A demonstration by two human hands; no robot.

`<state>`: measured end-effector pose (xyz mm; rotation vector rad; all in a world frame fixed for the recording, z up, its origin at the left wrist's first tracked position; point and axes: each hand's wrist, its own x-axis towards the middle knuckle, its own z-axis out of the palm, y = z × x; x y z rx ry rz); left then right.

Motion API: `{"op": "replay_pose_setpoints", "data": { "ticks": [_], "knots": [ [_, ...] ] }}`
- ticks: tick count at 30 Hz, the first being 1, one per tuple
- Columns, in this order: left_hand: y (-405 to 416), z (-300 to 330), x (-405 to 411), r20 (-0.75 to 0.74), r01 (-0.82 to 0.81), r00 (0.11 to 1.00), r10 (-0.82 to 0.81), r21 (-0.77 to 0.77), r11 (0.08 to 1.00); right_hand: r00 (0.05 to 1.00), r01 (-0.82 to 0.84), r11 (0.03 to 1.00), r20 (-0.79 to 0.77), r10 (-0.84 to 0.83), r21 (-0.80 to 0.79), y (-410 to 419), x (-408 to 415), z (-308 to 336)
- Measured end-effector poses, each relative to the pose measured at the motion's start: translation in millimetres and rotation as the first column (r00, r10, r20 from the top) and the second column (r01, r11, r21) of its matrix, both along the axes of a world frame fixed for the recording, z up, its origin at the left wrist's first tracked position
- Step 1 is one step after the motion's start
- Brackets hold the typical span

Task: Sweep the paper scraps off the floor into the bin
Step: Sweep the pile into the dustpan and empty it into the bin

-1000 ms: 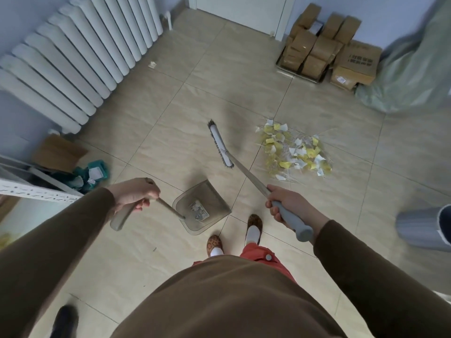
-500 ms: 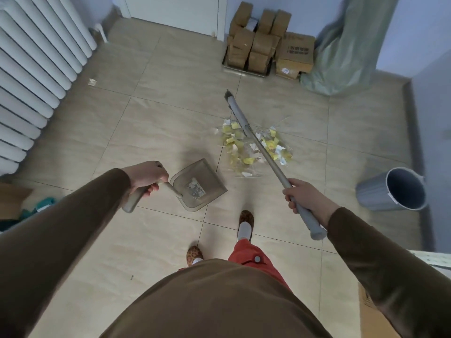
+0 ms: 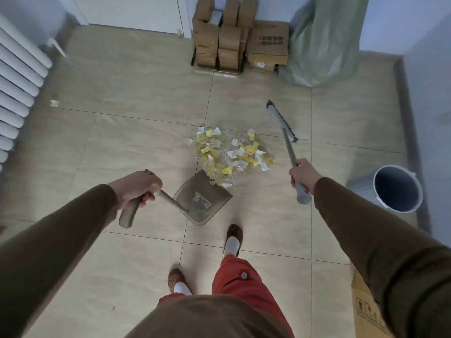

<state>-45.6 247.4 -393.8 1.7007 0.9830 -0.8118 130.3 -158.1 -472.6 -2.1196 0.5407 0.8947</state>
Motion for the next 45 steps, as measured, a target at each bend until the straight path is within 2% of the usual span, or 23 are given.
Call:
{"op": "replay_pose_setpoints", "data": {
  "ticks": [5, 10, 13, 17, 24, 29, 34, 38, 42, 45],
  "knots": [
    [-40.9, -7.9, 42.8, 0.0, -0.017, 1.0, 0.017, -0.033, 0.999, 0.988, -0.11, 0.991, -0.121, 0.101, -0.071, 5.9, 28.5, -39.9],
    [-90.2, -9.2, 86.9, 0.059, -0.067, 0.996, 0.071, -0.056, 0.996, 0.959, -0.113, 0.993, -0.259, 0.114, 0.019, 28.7, -25.7, -40.2],
    [-113.3, -11.4, 102.1, 0.083, -0.11, 0.99, 0.118, -0.088, 0.99, 0.939, -0.036, 0.994, -0.338, 0.067, 0.099, 30.0, -56.1, -25.4],
    [-134.2, -11.1, 108.1, 0.07, -0.176, 0.979, 0.192, -0.184, 0.967, 0.933, 0.115, 0.973, -0.359, -0.037, 0.199, 18.6, -66.2, 13.9],
    [-132.2, -12.2, 98.9, 0.075, -0.301, 0.939, 0.337, -0.297, 0.906, 0.871, 0.329, 0.904, -0.458, -0.179, 0.272, -6.4, -88.8, 80.2],
    [-121.7, -11.2, 89.5, 0.079, -0.29, 0.94, 0.331, -0.323, 0.901, 0.794, 0.506, 0.799, -0.538, -0.284, 0.325, -23.3, -93.7, 102.0],
    [-123.0, -16.7, 79.2, 0.111, -0.343, 0.912, 0.395, -0.32, 0.883, 0.712, 0.622, 0.683, -0.639, -0.292, 0.382, 2.7, -113.1, 83.5],
    [-124.0, -18.1, 76.9, 0.096, -0.424, 0.873, 0.479, -0.338, 0.84, 0.718, 0.636, 0.665, -0.616, -0.325, 0.391, 12.7, -134.6, 82.7],
    [-123.5, -18.0, 85.1, 0.072, -0.484, 0.838, 0.541, -0.357, 0.798, 0.745, 0.63, 0.646, -0.57, -0.346, 0.43, -8.9, -144.7, 111.4],
    [-120.8, -15.9, 92.6, 0.062, -0.499, 0.831, 0.552, -0.353, 0.791, 0.744, 0.642, 0.598, -0.578, -0.335, 0.479, -22.6, -138.5, 135.8]
  ]
}}
